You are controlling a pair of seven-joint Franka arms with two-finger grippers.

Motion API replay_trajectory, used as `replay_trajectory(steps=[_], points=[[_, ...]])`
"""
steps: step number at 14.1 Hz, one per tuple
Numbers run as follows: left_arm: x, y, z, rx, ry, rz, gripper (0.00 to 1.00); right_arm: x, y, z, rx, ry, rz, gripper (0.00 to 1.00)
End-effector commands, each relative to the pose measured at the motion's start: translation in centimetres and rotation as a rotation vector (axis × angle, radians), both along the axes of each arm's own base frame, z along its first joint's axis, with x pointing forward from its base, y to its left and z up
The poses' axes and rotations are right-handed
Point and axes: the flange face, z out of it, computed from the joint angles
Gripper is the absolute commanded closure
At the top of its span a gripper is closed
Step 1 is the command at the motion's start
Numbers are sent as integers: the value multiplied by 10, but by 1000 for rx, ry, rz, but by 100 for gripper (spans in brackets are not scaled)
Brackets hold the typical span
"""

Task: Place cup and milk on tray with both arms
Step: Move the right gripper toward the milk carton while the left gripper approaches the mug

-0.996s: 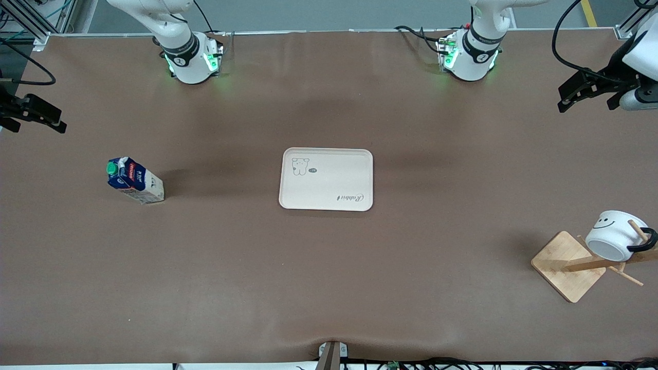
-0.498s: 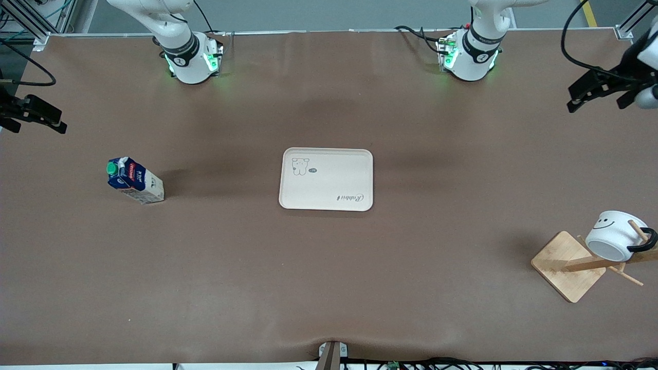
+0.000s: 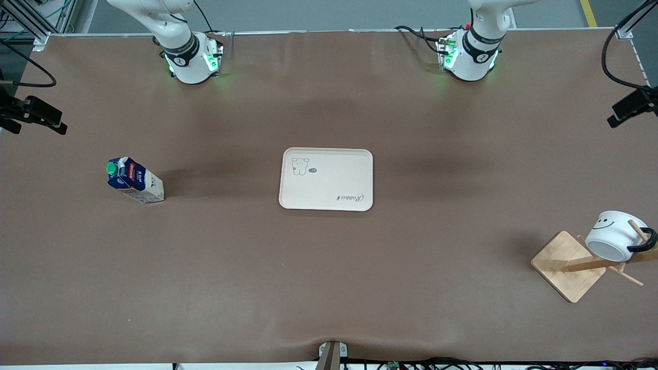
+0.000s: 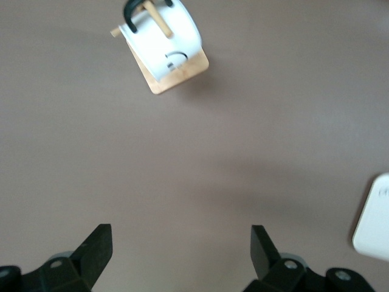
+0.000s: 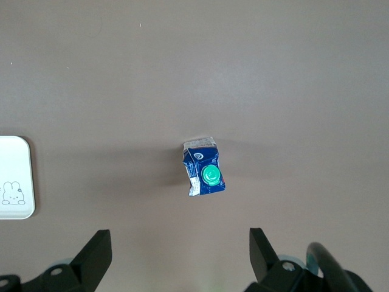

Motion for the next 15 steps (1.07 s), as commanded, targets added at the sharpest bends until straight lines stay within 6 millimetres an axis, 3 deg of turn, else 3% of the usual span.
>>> replay_trajectory(steps=[1, 3, 5, 7, 12, 13, 15], points=[[-14, 13, -29, -8, -63, -2, 0, 4, -1, 3, 7, 0, -4, 0], [-12, 37, -48, 5, -113, -66, 0, 9, -1, -4, 15, 12, -5, 0], [-10, 49, -70, -31, -176, -94, 0, 16, -2, -7, 18, 2, -5, 0], [-10, 58, -90, -31, -234, -152, 0, 36, -3, -24, 22, -4, -4, 0], [-2, 83, -125, -42, -371, -271, 0, 43, -4, -40, 23, 19, -4, 0], [2, 89, -134, -43, -401, -306, 0, 44, -7, -49, 28, 38, -15, 0], [9, 102, -154, -58, -445, -369, 0, 63, -18, -113, 59, 156, -28, 0]])
